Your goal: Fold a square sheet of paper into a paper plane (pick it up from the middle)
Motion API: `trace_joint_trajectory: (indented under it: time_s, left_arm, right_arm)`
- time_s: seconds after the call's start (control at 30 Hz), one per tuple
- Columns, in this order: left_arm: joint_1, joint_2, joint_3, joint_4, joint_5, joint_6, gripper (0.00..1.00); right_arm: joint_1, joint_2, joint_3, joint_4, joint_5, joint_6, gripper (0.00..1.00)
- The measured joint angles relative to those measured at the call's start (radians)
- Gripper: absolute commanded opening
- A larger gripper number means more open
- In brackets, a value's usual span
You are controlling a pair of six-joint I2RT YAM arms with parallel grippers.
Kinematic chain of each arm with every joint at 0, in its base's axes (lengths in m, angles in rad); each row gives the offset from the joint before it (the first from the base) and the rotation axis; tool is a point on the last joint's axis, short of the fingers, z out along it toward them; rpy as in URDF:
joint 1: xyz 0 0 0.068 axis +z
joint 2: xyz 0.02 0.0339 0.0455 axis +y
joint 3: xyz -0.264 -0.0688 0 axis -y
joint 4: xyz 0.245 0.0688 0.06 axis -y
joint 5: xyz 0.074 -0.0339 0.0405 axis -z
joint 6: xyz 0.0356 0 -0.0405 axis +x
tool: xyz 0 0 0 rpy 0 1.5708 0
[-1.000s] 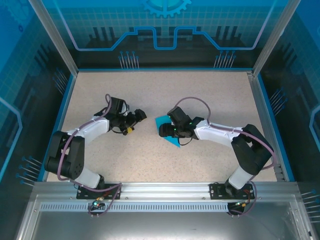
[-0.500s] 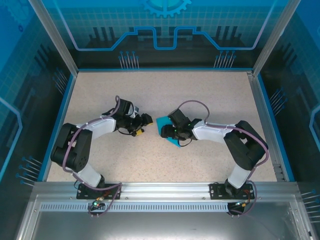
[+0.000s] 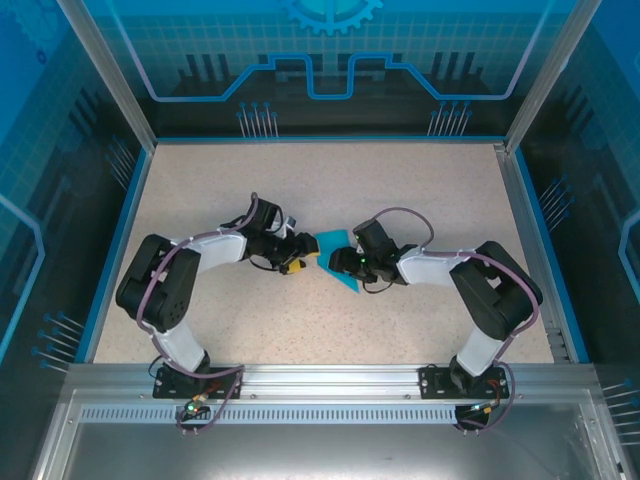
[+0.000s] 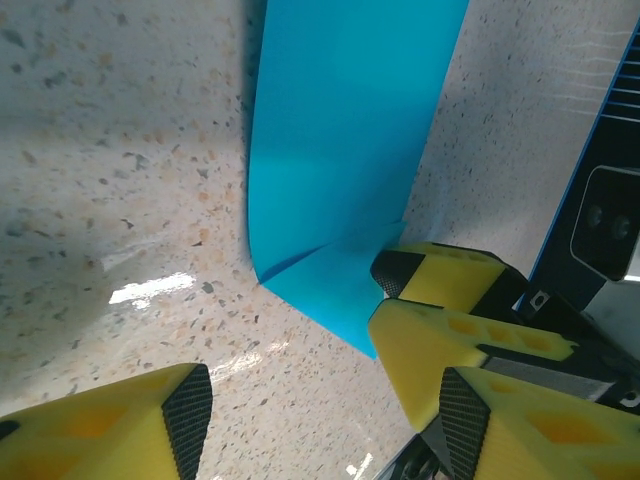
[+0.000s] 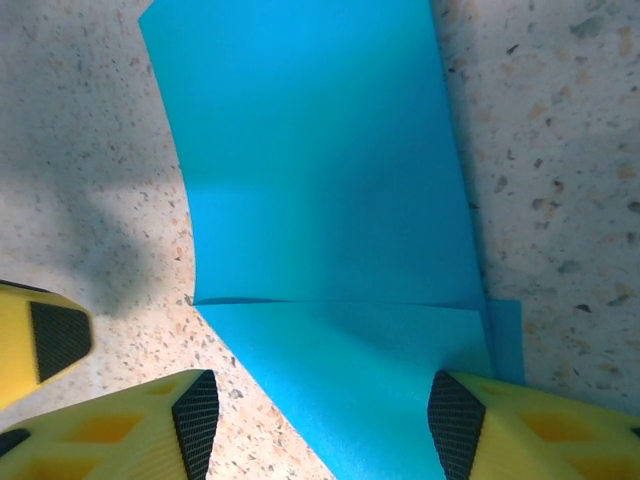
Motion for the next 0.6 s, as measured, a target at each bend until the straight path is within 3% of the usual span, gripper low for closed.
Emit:
trace_joint_trajectory:
  time_s: [0.37, 0.6]
  left_arm:
    - [-0.047, 0.083, 0.082, -0.009, 0.000, -0.019, 0.57]
    - [-0.048, 0.114, 0.116, -0.053, -0.027, -0.023, 0.57]
  right_arm:
    - [-0.044, -0.008, -0.051, 0.097, -0.086, 0.047, 0.62]
    - [-0.050, -0.008, -0.058, 0.109, -0.100, 0.050, 0.62]
